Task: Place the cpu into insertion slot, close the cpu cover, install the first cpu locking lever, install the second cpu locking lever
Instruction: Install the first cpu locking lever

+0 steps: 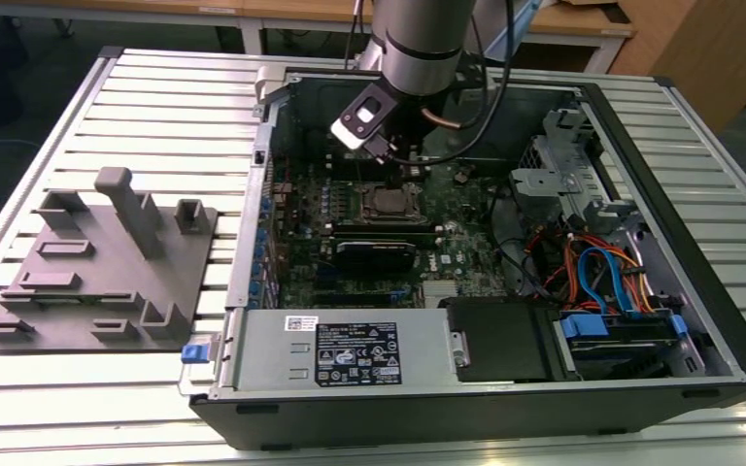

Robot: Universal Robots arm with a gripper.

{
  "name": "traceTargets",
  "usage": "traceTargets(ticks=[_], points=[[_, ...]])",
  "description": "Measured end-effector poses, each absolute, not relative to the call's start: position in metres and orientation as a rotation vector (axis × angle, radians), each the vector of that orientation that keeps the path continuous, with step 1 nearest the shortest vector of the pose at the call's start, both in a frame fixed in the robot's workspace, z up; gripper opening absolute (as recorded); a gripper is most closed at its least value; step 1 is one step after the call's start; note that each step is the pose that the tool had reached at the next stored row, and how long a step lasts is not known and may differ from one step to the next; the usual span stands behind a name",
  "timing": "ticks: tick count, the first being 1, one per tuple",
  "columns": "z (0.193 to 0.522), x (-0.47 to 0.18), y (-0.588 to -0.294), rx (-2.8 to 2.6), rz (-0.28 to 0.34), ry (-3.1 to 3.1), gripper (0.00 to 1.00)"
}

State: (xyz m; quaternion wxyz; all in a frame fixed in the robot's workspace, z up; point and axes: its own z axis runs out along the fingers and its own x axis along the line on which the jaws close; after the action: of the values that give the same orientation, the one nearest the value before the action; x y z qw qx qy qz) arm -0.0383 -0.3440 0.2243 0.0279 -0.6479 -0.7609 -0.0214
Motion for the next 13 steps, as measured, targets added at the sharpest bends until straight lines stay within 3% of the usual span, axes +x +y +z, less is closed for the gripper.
traceTargets(ticks=[13], points=[[0.2243,-0.0383,-0.344,-1.896,-0.062,-2.432,0.11]])
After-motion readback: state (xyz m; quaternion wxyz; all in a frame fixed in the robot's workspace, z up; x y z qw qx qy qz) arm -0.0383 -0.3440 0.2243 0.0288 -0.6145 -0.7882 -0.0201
